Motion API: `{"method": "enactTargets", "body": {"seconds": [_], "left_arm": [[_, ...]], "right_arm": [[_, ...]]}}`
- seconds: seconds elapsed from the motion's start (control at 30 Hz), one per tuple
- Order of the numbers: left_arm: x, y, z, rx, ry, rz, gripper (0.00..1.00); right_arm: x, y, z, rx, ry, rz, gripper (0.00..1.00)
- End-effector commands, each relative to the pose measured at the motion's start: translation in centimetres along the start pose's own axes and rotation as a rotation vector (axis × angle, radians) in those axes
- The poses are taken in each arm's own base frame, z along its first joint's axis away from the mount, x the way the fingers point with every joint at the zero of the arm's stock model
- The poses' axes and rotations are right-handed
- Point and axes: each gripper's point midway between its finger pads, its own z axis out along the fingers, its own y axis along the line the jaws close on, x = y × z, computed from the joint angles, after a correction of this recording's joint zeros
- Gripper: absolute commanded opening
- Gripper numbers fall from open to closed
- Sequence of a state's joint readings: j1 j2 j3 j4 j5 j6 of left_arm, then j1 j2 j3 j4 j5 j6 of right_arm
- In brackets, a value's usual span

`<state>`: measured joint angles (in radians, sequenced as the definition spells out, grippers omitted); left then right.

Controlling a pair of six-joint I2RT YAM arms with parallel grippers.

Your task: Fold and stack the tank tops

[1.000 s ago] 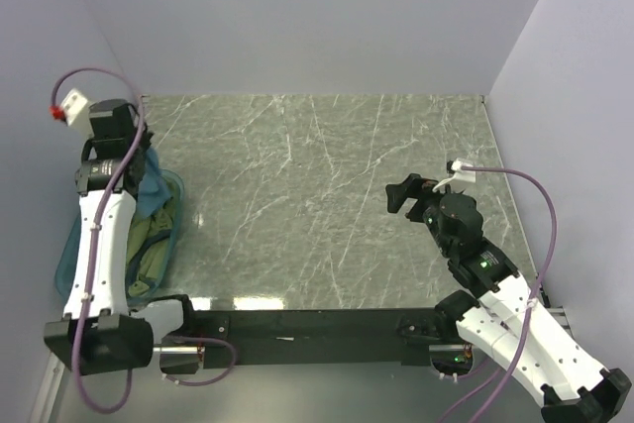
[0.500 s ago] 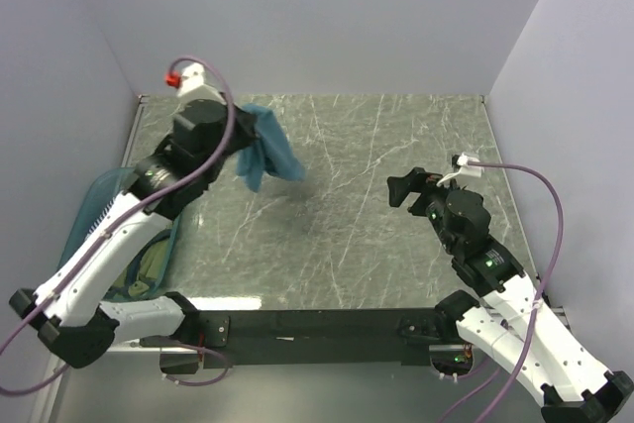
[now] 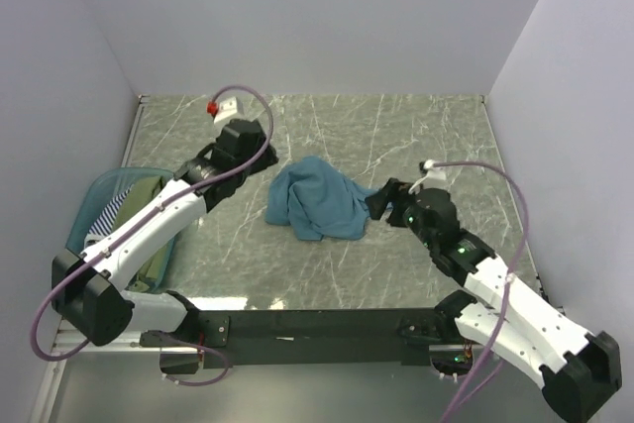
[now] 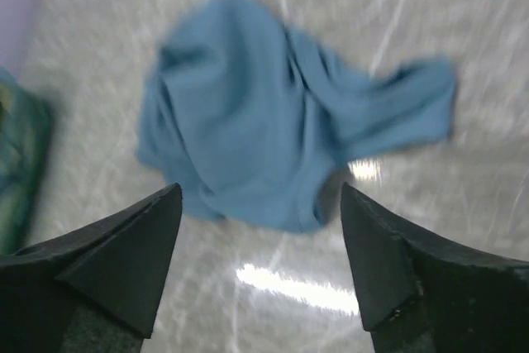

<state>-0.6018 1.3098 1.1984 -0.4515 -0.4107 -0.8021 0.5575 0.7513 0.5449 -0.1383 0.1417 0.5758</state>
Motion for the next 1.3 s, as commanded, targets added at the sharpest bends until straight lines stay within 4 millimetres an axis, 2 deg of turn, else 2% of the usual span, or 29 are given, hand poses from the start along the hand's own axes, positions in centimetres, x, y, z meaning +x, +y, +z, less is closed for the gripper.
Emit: {"method": "enactTargets", "body": {"seconds": [0.0, 0.03, 0.07, 0.17, 0.2, 0.27, 0.4, 0.5, 0.57, 0.73, 0.77, 0.8, 0.83, 0.87, 0.9, 0.93, 0.97, 1.0, 1.03, 1.1, 1.13, 1.17, 1.2, 1.23, 1.27], "left_arm": [[3.3, 1.1, -0.3, 0.059, 0.066, -0.035, 0.54], [4.4, 1.6, -0.4, 0.064, 0.086, -0.051, 0.52], [6.8, 3.2, 0.2, 0.049, 0.118, -0.043, 0.51], [10.1, 6.3, 1.2, -0.025, 0.163, -0.024, 0.52], [10.6, 6.5, 1.5, -0.023, 0.165, -0.026, 0.52], [12.7, 7.7, 2.4, -0.050, 0.204, -0.016, 0.55], [14.1, 8.4, 4.4, -0.084, 0.214, 0.007, 0.64], [14.9, 8.4, 5.5, -0.087, 0.232, 0.033, 0.66], [15.2, 8.2, 6.2, -0.089, 0.240, 0.040, 0.65], [16.9, 9.2, 8.2, -0.150, 0.271, 0.066, 0.61], [17.1, 9.2, 8.5, -0.151, 0.272, 0.067, 0.60], [17.6, 9.3, 8.9, -0.157, 0.284, 0.074, 0.56], [17.7, 9.2, 9.1, -0.157, 0.287, 0.077, 0.52], [17.8, 9.2, 9.2, -0.155, 0.291, 0.079, 0.48], [18.1, 9.4, 9.4, -0.162, 0.298, 0.082, 0.35], [18.2, 9.5, 9.4, -0.167, 0.301, 0.082, 0.25], [18.4, 9.6, 9.3, -0.166, 0.308, 0.082, 0.11], [18.3, 9.5, 9.1, -0.161, 0.308, 0.082, 0.04], [18.6, 9.9, 8.8, -0.169, 0.314, 0.081, 0.01], [17.8, 9.9, 7.9, -0.172, 0.302, 0.068, 0.01], [17.8, 10.2, 7.3, -0.174, 0.302, 0.062, 0.00], [17.4, 10.3, 6.8, -0.170, 0.291, 0.055, 0.01], [16.2, 9.8, 5.8, -0.148, 0.267, 0.035, 0.01], [16.3, 10.2, 5.1, -0.151, 0.268, 0.030, 0.01], [15.9, 10.1, 4.6, -0.143, 0.262, 0.021, 0.01]], "right_arm": [[3.3, 0.0, 0.8, 0.001, 0.060, 0.069, 0.81], [4.4, 0.2, 1.2, 0.001, 0.085, 0.064, 0.80], [5.3, 0.1, 1.3, 0.005, 0.103, 0.080, 0.77], [8.0, -0.2, 1.8, 0.033, 0.152, 0.108, 0.72], [8.6, -0.6, 1.9, 0.054, 0.155, 0.117, 0.70], [9.6, -0.7, 2.1, 0.068, 0.172, 0.140, 0.70], [9.5, -0.9, 3.0, 0.092, 0.134, 0.180, 0.71], [9.5, -1.0, 4.0, 0.134, 0.135, 0.187, 0.72], [9.0, -1.4, 4.6, 0.184, 0.118, 0.196, 0.72], [10.7, -1.9, 5.9, 0.233, 0.171, 0.188, 0.70], [10.4, -1.7, 6.3, 0.242, 0.164, 0.185, 0.67], [10.9, -2.3, 6.7, 0.271, 0.182, 0.171, 0.61], [10.9, -2.3, 7.0, 0.278, 0.187, 0.161, 0.40], [10.4, -2.1, 7.4, 0.275, 0.181, 0.166, 0.28], [10.4, -2.7, 7.7, 0.291, 0.192, 0.163, 0.08], [10.1, -3.0, 7.9, 0.301, 0.191, 0.162, 0.01], [9.3, -3.2, 8.2, 0.311, 0.183, 0.164, 0.00], [8.8, -4.0, 8.0, 0.333, 0.186, 0.167, 0.00], [7.1, -5.9, 8.2, 0.372, 0.159, 0.180, 0.00], [3.7, -7.7, 7.9, 0.405, 0.099, 0.213, 0.00], [1.3, -10.4, 7.5, 0.465, 0.055, 0.220, 0.00], [-1.9, -10.5, 7.6, 0.470, -0.001, 0.227, 0.00], [-3.0, -11.6, 7.3, 0.513, 0.003, 0.221, 0.00], [-4.8, -12.4, 7.2, 0.538, -0.012, 0.205, 0.00], [-8.9, -12.3, 7.3, 0.537, -0.079, 0.213, 0.00]]}}
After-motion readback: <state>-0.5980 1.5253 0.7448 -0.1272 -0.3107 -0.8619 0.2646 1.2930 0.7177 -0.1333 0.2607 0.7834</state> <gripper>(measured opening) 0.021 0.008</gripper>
